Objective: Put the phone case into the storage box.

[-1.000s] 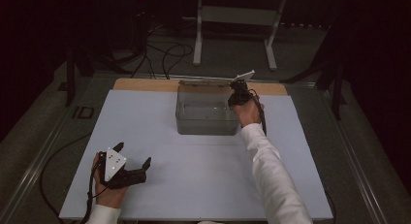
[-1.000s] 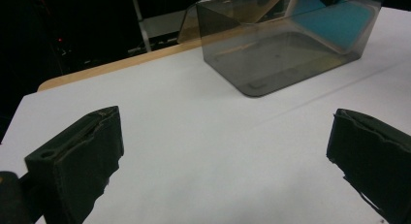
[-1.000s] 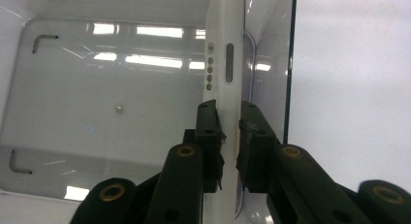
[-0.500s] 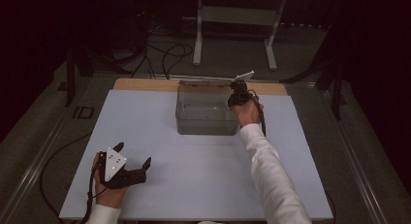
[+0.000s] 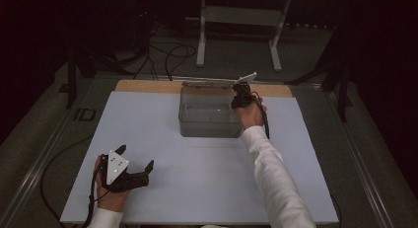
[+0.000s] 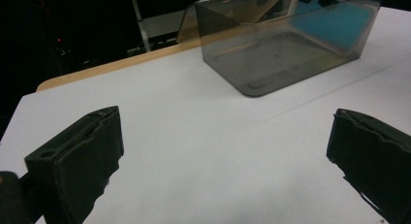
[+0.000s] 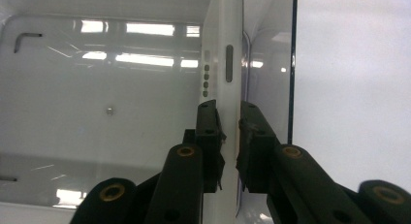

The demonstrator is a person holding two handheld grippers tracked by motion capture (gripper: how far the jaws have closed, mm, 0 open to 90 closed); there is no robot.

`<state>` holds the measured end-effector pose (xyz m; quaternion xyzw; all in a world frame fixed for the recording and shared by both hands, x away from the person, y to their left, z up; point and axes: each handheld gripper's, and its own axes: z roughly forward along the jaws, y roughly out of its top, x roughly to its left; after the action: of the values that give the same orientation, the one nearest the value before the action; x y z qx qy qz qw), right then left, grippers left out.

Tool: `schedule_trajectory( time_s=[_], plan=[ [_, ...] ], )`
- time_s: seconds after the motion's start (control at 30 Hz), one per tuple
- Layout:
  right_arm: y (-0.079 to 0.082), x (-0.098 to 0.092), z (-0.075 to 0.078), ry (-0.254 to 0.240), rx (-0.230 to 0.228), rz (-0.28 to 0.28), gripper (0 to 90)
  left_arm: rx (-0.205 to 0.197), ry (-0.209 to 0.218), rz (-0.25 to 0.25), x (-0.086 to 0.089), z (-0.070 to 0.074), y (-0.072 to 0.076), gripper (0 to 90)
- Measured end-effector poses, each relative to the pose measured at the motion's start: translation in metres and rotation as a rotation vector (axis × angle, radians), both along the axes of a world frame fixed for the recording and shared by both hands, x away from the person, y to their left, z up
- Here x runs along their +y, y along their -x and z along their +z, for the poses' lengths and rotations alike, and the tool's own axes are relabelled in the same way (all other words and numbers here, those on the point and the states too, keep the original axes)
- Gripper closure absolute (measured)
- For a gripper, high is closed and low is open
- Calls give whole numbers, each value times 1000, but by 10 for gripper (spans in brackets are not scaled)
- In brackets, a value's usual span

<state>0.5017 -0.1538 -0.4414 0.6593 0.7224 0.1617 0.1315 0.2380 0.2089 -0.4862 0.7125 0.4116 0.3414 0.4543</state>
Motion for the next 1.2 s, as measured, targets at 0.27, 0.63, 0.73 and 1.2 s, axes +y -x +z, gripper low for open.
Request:
schedule_trajectory(
  time_s=[0.27,0.63,0.73,1.2],
  plan=[
    [0,1,-1,7,-1,-8,810,1,1,0,0,0,0,6],
    [0,2,-1,15,-2,-11,809,0,-2,-2,0,0,0,6],
    [0,3,-1,20,-1,-12,809,0,-2,-2,0,0,0,6],
    [1,3,-2,28,-5,-9,806,4,-5,-4,-1,0,0,6]
  ],
)
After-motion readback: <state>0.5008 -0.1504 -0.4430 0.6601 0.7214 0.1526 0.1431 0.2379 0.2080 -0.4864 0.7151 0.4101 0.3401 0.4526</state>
